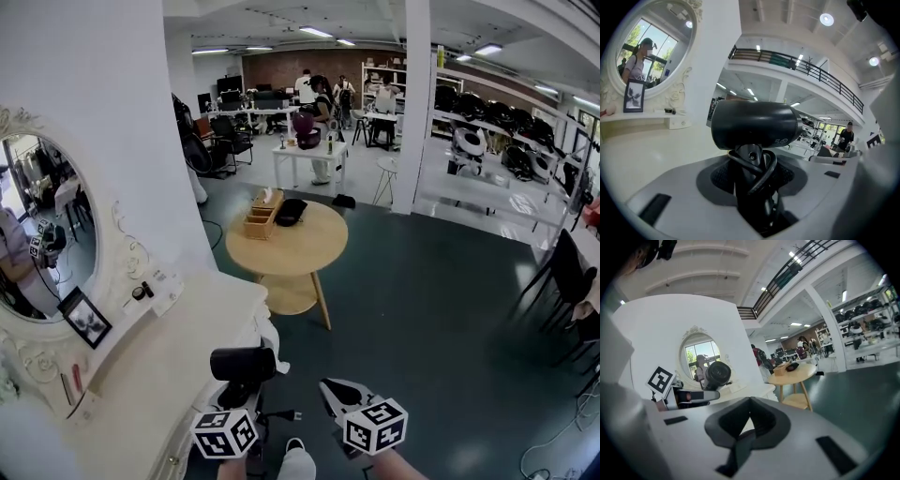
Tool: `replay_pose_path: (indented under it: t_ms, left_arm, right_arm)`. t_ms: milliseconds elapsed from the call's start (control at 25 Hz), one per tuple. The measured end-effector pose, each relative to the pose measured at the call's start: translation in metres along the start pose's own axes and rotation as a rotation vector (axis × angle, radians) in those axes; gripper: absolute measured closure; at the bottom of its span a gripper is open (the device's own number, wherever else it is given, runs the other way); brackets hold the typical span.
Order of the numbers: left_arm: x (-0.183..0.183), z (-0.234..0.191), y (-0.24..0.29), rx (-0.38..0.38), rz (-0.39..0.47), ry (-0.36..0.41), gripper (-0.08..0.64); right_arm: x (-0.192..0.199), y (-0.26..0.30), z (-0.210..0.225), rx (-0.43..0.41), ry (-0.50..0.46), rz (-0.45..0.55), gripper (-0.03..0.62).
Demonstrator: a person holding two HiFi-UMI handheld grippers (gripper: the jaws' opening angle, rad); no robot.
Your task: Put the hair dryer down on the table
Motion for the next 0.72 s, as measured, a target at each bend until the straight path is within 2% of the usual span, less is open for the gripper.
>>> replay_pose_path:
  t_ms: [320, 720]
  left_arm:
    - [-0.062, -0.055, 0.071, -0.005, 0.015, 0.012, 0.373]
    - [-0.107, -0.113, 0.119, -0.026, 0.037, 0.011, 0.373]
  right_arm:
    - [-0.045, 0.095, 0.025, 0.008, 0.008, 0.01, 0.589]
    - [-0.072, 0.183, 0.03, -0.02, -0.003, 0.002, 0.589]
Point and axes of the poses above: the fingertips, and each gripper's own axes: y forward along the fingers, z to its right, x out of its underside, the point moved 1 cm from there along -y, backward along the fingers
